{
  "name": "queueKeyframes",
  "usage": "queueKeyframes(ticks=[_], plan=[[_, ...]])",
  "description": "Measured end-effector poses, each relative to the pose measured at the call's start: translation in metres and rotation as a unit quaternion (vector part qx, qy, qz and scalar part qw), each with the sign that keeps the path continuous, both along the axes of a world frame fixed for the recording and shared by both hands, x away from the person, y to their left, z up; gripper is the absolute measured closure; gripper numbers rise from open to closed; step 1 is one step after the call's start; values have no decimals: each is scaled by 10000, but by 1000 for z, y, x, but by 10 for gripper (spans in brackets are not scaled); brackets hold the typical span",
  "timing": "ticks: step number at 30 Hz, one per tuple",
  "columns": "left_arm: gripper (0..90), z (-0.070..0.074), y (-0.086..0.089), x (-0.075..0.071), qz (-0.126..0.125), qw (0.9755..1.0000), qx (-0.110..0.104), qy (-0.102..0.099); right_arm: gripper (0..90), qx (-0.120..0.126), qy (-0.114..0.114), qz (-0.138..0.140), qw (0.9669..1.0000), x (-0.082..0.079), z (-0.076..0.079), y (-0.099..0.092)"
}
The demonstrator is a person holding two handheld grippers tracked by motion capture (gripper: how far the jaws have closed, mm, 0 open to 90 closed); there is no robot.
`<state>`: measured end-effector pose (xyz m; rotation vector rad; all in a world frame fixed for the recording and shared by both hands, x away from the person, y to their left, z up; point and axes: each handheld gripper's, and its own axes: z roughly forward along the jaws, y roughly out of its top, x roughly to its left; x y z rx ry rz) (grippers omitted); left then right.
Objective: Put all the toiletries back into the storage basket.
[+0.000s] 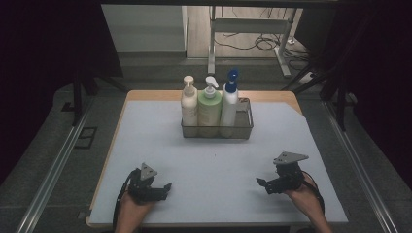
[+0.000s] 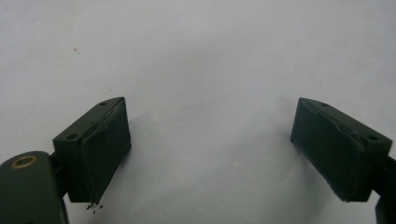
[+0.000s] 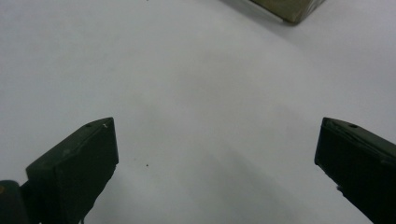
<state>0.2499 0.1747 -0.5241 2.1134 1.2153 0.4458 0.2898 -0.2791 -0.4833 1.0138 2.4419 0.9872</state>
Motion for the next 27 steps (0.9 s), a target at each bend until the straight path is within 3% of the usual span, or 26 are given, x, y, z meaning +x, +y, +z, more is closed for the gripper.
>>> queueKeyframes(ticks=[20, 27], plan=[[117, 0, 0, 0, 3, 10000, 0, 0, 0, 22, 249, -76, 9997, -3, -37, -1], [116, 0, 0, 0, 3, 10000, 4, -1, 0, 32, 189, -68, 9998, -4, -38, -2]])
